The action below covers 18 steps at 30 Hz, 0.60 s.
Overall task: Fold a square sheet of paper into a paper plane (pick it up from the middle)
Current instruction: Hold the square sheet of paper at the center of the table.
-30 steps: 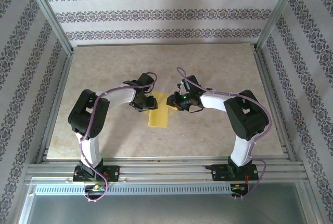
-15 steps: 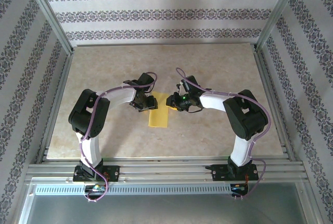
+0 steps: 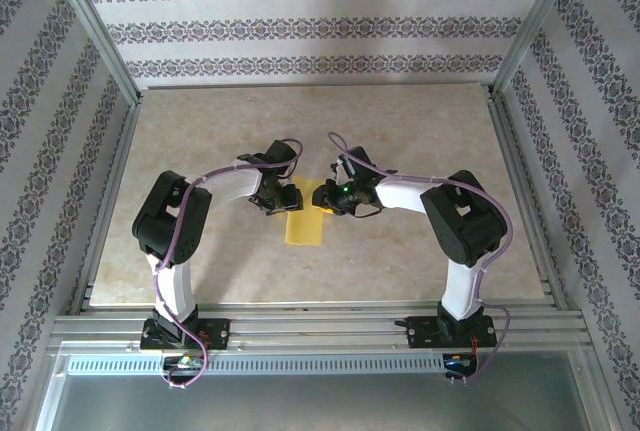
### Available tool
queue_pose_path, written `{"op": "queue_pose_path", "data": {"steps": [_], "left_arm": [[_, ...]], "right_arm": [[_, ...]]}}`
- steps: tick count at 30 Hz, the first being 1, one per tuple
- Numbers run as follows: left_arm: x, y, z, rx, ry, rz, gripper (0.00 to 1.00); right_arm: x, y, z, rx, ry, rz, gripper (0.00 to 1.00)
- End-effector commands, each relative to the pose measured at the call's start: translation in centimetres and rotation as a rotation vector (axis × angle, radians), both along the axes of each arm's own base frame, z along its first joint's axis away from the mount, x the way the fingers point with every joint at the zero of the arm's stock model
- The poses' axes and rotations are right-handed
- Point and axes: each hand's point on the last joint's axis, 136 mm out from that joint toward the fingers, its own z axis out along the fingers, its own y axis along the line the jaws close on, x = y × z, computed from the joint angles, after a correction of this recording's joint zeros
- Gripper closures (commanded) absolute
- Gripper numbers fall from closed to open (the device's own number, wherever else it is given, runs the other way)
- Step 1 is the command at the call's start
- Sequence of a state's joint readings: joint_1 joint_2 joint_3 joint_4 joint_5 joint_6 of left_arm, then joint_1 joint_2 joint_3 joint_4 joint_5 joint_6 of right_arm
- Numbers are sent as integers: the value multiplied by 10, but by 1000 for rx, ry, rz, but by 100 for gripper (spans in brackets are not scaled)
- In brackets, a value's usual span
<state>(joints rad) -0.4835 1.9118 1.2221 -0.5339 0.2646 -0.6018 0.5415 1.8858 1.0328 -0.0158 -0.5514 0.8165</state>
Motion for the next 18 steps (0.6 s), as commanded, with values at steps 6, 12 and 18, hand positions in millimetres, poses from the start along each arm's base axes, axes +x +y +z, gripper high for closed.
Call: {"op": "queue_pose_path", "data": {"steps": [6, 12, 18], "left_arm": [[-31, 7, -44, 64, 142, -39, 53], [-32, 8, -46, 68, 153, -13, 53], [-32, 9, -47, 75, 156, -10, 53]], "right_arm": [[5, 6, -1, -15, 3, -11, 71], [4, 8, -5, -26, 17, -3, 71], [1, 8, -9, -33, 24, 2, 71]]}}
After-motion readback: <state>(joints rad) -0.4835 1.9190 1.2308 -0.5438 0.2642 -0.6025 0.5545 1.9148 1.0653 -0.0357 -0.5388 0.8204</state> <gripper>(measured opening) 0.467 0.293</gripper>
